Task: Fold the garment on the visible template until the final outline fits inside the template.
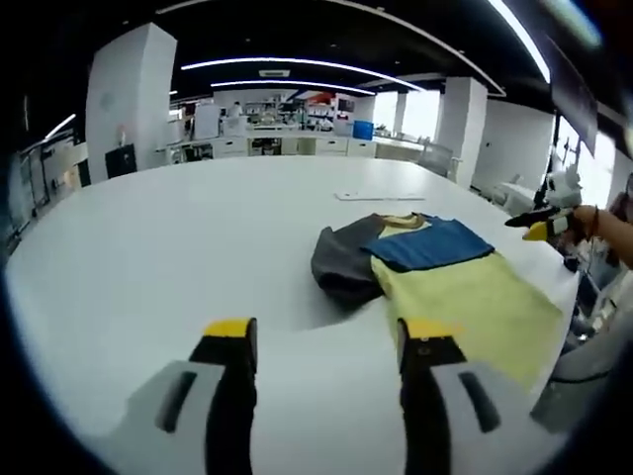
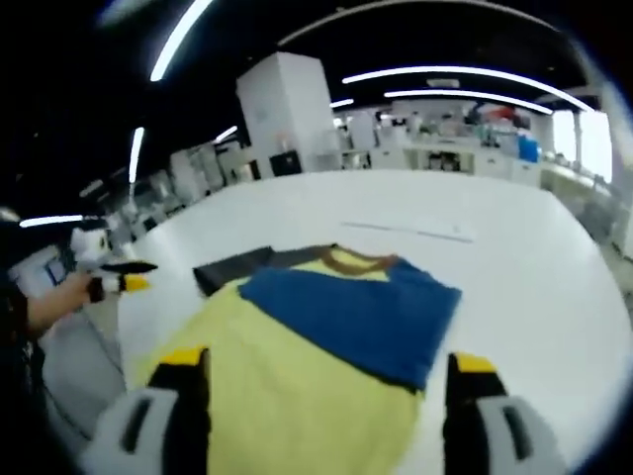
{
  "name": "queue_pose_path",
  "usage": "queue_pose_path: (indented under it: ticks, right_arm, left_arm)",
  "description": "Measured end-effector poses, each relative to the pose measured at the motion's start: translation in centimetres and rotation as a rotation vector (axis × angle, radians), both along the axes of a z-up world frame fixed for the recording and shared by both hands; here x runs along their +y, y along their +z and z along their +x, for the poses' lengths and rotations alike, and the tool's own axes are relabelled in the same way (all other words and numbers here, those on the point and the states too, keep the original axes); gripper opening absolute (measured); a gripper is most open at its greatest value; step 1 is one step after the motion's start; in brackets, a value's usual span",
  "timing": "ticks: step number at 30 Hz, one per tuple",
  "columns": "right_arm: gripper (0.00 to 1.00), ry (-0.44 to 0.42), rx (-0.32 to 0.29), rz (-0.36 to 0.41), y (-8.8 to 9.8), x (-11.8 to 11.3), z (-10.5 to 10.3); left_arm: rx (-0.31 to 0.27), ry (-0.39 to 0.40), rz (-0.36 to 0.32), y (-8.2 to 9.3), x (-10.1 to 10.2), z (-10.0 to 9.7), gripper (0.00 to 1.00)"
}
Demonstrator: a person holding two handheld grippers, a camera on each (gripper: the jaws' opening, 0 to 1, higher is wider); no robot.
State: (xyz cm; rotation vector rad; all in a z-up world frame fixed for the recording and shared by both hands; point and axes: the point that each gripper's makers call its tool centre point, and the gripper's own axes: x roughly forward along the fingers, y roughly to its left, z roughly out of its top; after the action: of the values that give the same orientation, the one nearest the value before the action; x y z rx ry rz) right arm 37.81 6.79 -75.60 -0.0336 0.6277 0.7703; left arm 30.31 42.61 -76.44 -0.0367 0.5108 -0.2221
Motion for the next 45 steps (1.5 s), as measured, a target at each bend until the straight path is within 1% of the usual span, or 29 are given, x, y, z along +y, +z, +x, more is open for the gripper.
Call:
queue_pose_path:
  ticks: [2,3,4,6,8,11,13,15,18,20,24,26,28,31,32,34,36,38,42,44,45]
  right_arm:
    - [0.99,0.012,-0.003,0.003,0.4,0.1,-0.6]
    - [0.99,0.020,-0.009,0.004,0.7,0.2,-1.0]
    - [0.99,0.026,-0.012,0.004,0.8,0.2,-1.1]
    - [0.99,0.029,-0.011,0.011,1.0,0.1,-1.3]
    - [0.99,0.021,-0.014,0.023,1.3,0.3,-1.6]
    - [0.99,0.020,-0.026,0.034,1.5,0.9,-2.8]
    - [0.99,0.021,-0.030,0.020,1.4,1.1,-3.3]
    - [0.99,0.015,-0.050,-0.016,1.1,1.0,-3.8]
    - [0.99,0.029,-0.046,-0.033,0.4,0.9,-4.7]
    - [0.99,0.029,-0.044,-0.033,0.2,0.9,-5.0]
    - [0.99,0.027,-0.054,-0.039,0.2,0.7,-5.6]
    - [0.99,0.029,-0.062,-0.047,0.2,0.6,-5.9]
    - [0.99,0.032,-0.067,-0.051,0.3,0.6,-6.1]
    - [0.99,0.066,-0.083,-0.067,0.4,1.0,-6.9]
    - [0.99,0.080,-0.082,-0.068,0.4,1.2,-7.2]
    - [0.99,0.102,-0.084,-0.071,0.4,1.6,-7.7]
    - [0.99,0.122,-0.077,-0.077,0.4,1.9,-8.1]
    - [0.99,0.135,-0.071,-0.094,0.1,2.1,-8.5]
    - [0.96,0.143,-0.055,-0.117,-0.3,2.0,-8.9]
    - [0.96,0.135,-0.043,-0.116,-0.5,1.9,-9.0]
    - [0.95,0.129,-0.041,-0.113,-0.5,1.9,-9.0]
  left_arm:
    - [-0.005,0.004,-0.029,0.1,-0.1,0.6,0.52]
    - [-0.012,0.010,-0.050,0.1,-0.1,1.1,0.51]
    - [-0.015,0.012,-0.056,0.0,0.0,1.4,0.49]
    - [-0.024,0.019,-0.049,-0.1,0.1,1.8,0.43]
    - [-0.025,0.014,-0.041,-0.4,0.1,2.3,0.42]
    - [-0.002,0.012,-0.055,-1.3,0.0,3.0,0.41]
    - [-0.001,0.008,-0.056,-1.7,-0.2,3.4,0.40]
    - [0.006,0.003,-0.057,-2.2,-0.4,4.0,0.38]
    - [0.029,0.001,-0.070,-3.2,-0.7,4.5,0.36]
    - [0.035,0.001,-0.068,-3.5,-0.8,4.7,0.33]
    - [0.049,0.002,-0.067,-4.3,-0.9,5.2,0.33]
    - [0.051,0.007,-0.085,-4.6,-1.3,5.4,0.32]
    - [0.053,0.017,-0.120,-4.9,-1.5,5.7,0.30]
    - [0.049,0.014,-0.129,-5.2,-1.8,6.2,0.26]
    - [0.052,0.010,-0.127,-5.3,-2.0,6.3,0.23]
    - [0.051,0.006,-0.134,-5.4,-2.2,6.5,0.16]
    - [0.058,0.002,-0.146,-5.7,-2.5,7.0,0.07]
    - [0.052,0.004,-0.140,-5.8,-2.4,7.3,0.00]
    - [0.045,0.010,-0.132,-5.5,-2.7,7.7,0.00]
    - [0.048,0.024,-0.163,-5.1,-3.2,7.9,0.00]
    - [0.034,0.024,-0.168,-4.8,-3.3,8.1,0.00]
